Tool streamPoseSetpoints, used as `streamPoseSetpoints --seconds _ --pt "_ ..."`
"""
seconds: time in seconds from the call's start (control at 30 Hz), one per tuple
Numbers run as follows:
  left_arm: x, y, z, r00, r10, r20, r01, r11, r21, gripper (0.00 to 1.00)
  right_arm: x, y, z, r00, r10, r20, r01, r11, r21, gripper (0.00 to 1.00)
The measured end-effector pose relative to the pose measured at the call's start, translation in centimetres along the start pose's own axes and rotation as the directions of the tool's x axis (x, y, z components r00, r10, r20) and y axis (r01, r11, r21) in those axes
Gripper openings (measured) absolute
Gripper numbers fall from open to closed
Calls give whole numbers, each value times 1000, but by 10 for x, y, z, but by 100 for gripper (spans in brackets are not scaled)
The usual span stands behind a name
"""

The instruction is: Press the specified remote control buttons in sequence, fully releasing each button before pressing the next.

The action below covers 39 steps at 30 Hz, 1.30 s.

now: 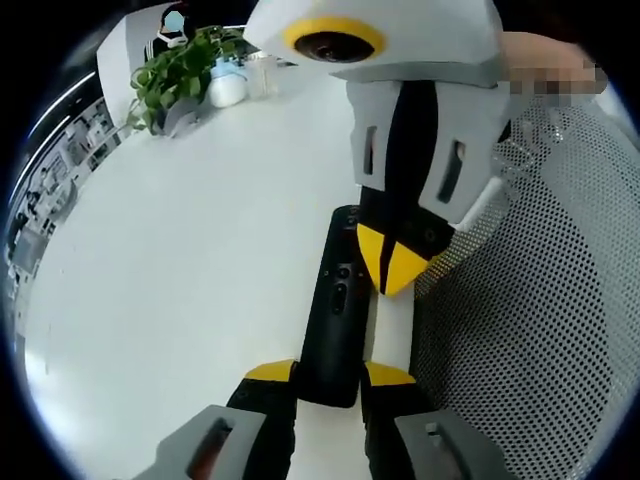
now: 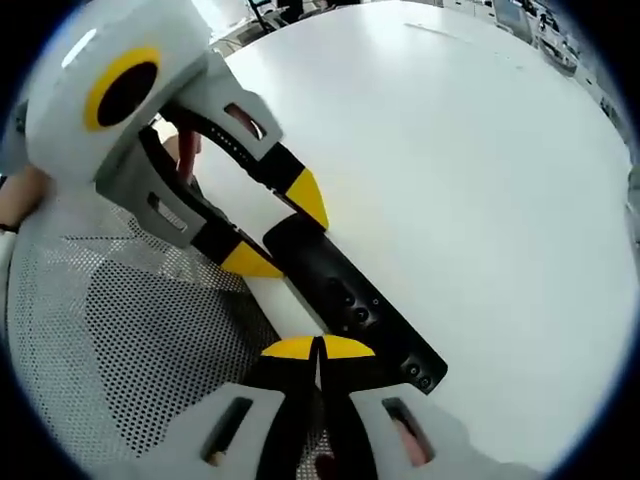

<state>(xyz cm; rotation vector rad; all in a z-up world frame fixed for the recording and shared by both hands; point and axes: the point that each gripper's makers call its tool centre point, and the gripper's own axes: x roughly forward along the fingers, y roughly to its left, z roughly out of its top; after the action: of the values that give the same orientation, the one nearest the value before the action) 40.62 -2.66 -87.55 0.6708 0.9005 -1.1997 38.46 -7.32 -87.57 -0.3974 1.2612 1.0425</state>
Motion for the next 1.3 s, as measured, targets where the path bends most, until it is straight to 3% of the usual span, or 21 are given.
streamPoseSetpoints --seconds 0.53,0.67,0.83,1.0,1.3 --pt "0 0 0 1000 -3 3 3 1000 -3 24 -2 -17 -6 997 -74 -22 74 997 5 0" --pt "0 0 0 1000 0 0 0 1000 15 24 -8 -6 10 998 2 71 -8 996 87 0" --pt "0 0 0 1000 -1 0 1 1000 14 24 -17 -11 25 987 -2 164 -21 990 139 0" --pt "0 0 0 1000 -1 1 1 1000 15 24 -18 -22 24 984 -66 165 43 989 140 0" --pt "0 0 0 1000 -1 1 1 1000 19 24 -13 -22 19 989 -68 132 52 991 123 0"
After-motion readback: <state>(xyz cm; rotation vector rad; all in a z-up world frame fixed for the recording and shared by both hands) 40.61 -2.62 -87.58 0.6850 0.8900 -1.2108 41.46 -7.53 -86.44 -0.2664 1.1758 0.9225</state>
